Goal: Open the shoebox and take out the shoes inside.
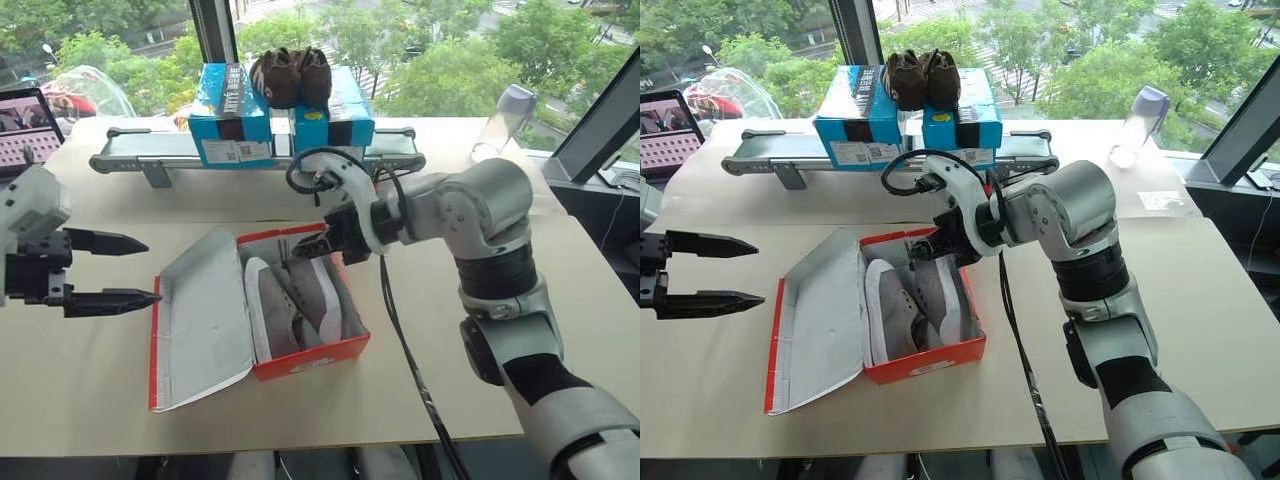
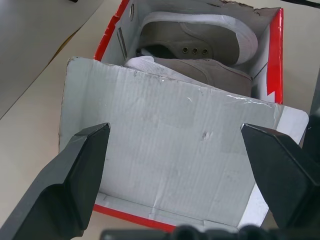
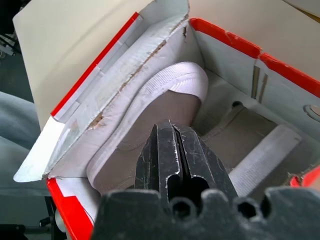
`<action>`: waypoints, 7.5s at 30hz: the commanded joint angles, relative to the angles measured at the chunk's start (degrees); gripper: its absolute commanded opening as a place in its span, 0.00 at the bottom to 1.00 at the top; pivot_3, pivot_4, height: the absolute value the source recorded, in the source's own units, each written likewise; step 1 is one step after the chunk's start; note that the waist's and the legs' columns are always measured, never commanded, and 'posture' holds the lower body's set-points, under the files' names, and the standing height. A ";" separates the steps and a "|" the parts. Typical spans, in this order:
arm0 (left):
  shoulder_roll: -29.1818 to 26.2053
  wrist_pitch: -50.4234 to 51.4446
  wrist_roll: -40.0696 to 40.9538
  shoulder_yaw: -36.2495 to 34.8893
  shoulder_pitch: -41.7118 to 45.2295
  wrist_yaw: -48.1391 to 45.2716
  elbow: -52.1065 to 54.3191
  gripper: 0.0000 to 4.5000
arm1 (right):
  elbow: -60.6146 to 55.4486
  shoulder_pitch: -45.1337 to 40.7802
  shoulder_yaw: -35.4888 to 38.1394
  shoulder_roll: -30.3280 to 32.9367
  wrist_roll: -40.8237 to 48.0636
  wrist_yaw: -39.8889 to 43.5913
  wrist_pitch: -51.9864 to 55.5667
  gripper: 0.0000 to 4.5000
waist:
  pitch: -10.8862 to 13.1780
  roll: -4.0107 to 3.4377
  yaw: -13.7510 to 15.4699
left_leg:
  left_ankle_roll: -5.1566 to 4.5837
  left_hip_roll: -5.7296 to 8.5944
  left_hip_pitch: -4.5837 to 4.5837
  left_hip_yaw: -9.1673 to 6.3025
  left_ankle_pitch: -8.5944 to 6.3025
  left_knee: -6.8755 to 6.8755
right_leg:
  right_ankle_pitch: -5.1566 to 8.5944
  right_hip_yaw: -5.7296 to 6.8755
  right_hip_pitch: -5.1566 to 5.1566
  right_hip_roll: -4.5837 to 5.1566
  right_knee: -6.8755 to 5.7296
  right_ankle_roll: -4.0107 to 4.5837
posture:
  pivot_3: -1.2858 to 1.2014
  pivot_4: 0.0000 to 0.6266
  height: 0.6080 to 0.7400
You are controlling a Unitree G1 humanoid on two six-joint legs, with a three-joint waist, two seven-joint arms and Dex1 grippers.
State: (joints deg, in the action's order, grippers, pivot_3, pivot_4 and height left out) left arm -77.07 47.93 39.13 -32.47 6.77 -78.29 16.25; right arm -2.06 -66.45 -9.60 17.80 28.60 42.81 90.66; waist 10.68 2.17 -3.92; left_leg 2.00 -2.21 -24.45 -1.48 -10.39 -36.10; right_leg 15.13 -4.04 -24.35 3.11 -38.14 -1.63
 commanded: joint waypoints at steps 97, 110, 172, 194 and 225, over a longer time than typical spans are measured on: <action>0.28 -4.24 0.05 7.39 7.97 3.37 -1.16 1.00 | 3.20 10.19 -2.78 3.66 11.26 -12.97 1.84 0.51 | -0.10 0.15 0.06 | -0.01 0.00 0.06 -0.03 0.00 -0.11 | -0.01 0.00 0.15 -0.02 0.01 -0.04 | 0.52 0.24 1.00; 0.71 -5.35 0.05 9.47 9.51 3.70 -1.93 1.00 | 3.93 1.92 3.93 0.94 11.89 -16.62 1.84 0.20 | -0.06 0.10 -0.08 | -0.01 -0.18 -0.07 -0.01 0.00 -0.12 | -0.03 -0.02 -0.01 -0.20 0.00 0.00 | 0.52 0.24 1.00; 3.79 -9.04 -4.78 19.70 23.22 2.01 -10.70 1.00 | 11.60 8.57 14.25 27.09 4.48 15.20 -29.07 0.98 | 0.23 -0.38 -0.47 | -0.04 -0.54 -0.04 0.04 -0.02 -0.32 | -0.03 -0.19 0.04 -0.66 -0.02 -0.07 | 0.52 0.24 1.00; 5.09 -5.25 -3.24 8.53 11.69 7.24 -3.91 1.00 | 6.56 4.64 6.19 -3.82 14.85 -5.73 -1.96 0.98 | 0.21 -0.35 0.84 | -0.04 -0.56 -0.18 -0.06 -0.02 -0.47 | -0.17 -0.04 -0.02 -0.64 -0.19 0.17 | 0.52 0.24 1.00; 3.96 -6.70 -3.33 11.56 12.97 6.90 -5.52 1.00 | 6.79 12.61 2.04 -2.90 21.31 -3.79 1.82 0.98 | 0.21 -0.35 -0.03 | -0.04 -0.56 -0.21 -0.07 -0.02 -0.47 | -0.17 -0.03 -0.01 -0.64 -0.13 0.16 | 0.52 0.24 1.00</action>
State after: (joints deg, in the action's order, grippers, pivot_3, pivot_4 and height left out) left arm -71.65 42.10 36.03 -20.03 18.53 -70.95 10.46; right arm 5.01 -54.39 -7.53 15.86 49.70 38.91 92.04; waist 10.88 1.82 -3.95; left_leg 1.96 -2.77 -24.66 -1.56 -10.41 -36.56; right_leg 14.96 -4.07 -24.36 2.47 -38.27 -1.47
